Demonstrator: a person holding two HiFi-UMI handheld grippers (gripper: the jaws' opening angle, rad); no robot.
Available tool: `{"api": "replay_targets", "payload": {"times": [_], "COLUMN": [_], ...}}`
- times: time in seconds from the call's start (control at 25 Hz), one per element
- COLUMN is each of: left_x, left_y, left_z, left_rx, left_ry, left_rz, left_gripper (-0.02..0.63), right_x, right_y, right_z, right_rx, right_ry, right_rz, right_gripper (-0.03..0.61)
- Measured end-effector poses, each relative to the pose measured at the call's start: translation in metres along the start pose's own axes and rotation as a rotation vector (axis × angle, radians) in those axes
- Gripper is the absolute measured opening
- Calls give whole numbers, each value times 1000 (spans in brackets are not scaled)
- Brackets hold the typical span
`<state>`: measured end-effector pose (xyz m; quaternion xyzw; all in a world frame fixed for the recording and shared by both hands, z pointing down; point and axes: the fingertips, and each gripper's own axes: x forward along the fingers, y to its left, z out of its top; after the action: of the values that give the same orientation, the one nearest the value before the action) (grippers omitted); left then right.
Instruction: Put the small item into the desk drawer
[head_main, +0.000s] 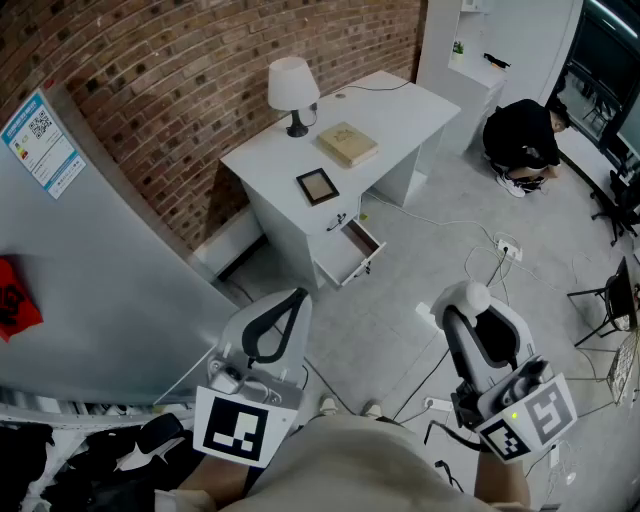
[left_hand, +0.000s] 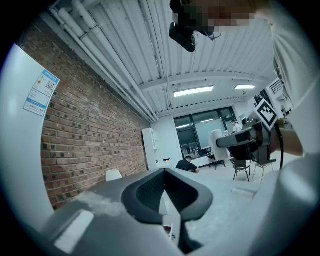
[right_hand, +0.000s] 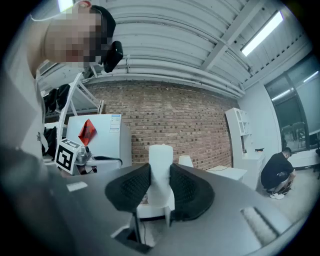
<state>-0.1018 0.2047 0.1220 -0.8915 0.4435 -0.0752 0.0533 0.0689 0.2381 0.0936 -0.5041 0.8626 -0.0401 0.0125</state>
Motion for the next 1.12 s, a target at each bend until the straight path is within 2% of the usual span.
{"api": "replay_targets", "payload": {"times": [0.4,0.84,1.12], "left_x": [-7,-19,-13], "left_y": [6,29,38], "left_z": [-6,-23,-34], "left_rx": [-2,-20,-42], "left_ry": [0,8,18], "left_rz": [-13,-36,-36], "left_gripper": [3,3,2], "right_x": [3,21,29], "right_y": [10,34,25], "right_z": [-7,-23,-32], "right_rx": [58,61,71], "right_ry": [-3,16,31], "right_rz": [2,-25,-48], "right_gripper": [124,124,124]}}
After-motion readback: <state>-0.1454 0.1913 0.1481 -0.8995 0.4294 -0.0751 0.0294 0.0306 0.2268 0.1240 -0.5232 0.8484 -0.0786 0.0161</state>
